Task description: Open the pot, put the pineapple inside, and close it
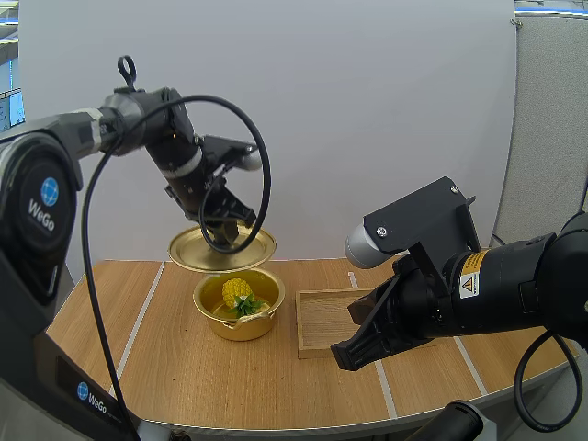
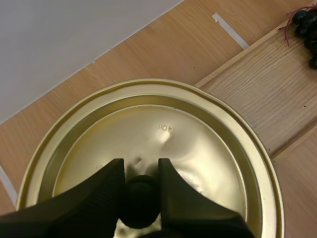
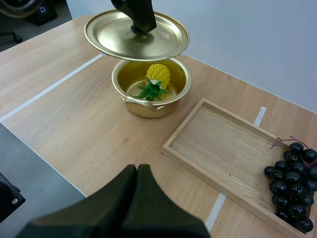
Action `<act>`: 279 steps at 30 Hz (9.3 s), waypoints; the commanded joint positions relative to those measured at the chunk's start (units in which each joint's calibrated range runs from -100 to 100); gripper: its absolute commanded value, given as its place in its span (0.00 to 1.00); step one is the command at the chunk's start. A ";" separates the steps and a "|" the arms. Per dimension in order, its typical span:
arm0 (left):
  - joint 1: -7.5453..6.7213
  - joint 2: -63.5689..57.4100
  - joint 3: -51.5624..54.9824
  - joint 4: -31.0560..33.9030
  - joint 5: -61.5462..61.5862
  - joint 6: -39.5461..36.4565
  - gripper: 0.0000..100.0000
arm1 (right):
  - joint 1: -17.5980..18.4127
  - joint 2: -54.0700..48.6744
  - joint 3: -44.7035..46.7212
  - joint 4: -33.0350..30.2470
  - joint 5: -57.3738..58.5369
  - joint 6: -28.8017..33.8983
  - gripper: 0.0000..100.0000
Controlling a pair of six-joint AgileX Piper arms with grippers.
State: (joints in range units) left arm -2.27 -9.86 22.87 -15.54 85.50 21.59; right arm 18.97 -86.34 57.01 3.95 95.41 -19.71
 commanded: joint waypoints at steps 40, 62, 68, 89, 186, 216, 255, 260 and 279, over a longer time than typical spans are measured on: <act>-0.11 15.07 4.75 -6.45 -21.98 6.15 0.00 | -0.44 -0.61 0.07 -0.84 -0.34 0.04 0.00; -0.11 9.66 10.61 -6.73 -27.93 7.28 0.00 | -0.44 -0.61 0.07 -0.84 -0.34 0.04 0.00; -0.11 11.47 10.96 -6.86 -29.85 7.28 0.00 | -0.44 -0.61 0.07 -0.84 -0.34 0.04 0.00; -0.26 14.50 10.96 -8.49 -25.13 8.75 0.00 | -0.44 -0.61 0.07 -0.84 -0.34 0.04 0.00; -0.26 -75.75 13.23 -3.43 14.50 -3.63 0.00 | -5.58 -9.58 0.07 0.21 -1.63 0.04 0.00; -0.26 -90.14 53.54 10.09 -57.10 -18.81 0.00 | -9.33 -13.66 28.41 -2.45 -65.24 -6.42 0.00; -0.26 -90.14 77.13 0.61 -59.93 -18.90 0.00 | -15.78 -13.66 42.99 -1.93 -66.49 -3.36 0.00; -0.26 -90.14 77.13 1.13 -54.70 -18.90 0.00 | -15.78 -13.66 42.99 -1.74 -64.46 -2.08 0.00; -0.26 -90.14 77.13 1.75 -58.22 -18.90 0.00 | -15.78 -13.66 42.99 -1.74 -63.93 -1.07 0.00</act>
State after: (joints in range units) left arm -2.44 -99.70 99.90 -13.80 29.59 3.10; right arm 3.40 -99.62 100.00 2.06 32.20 -21.04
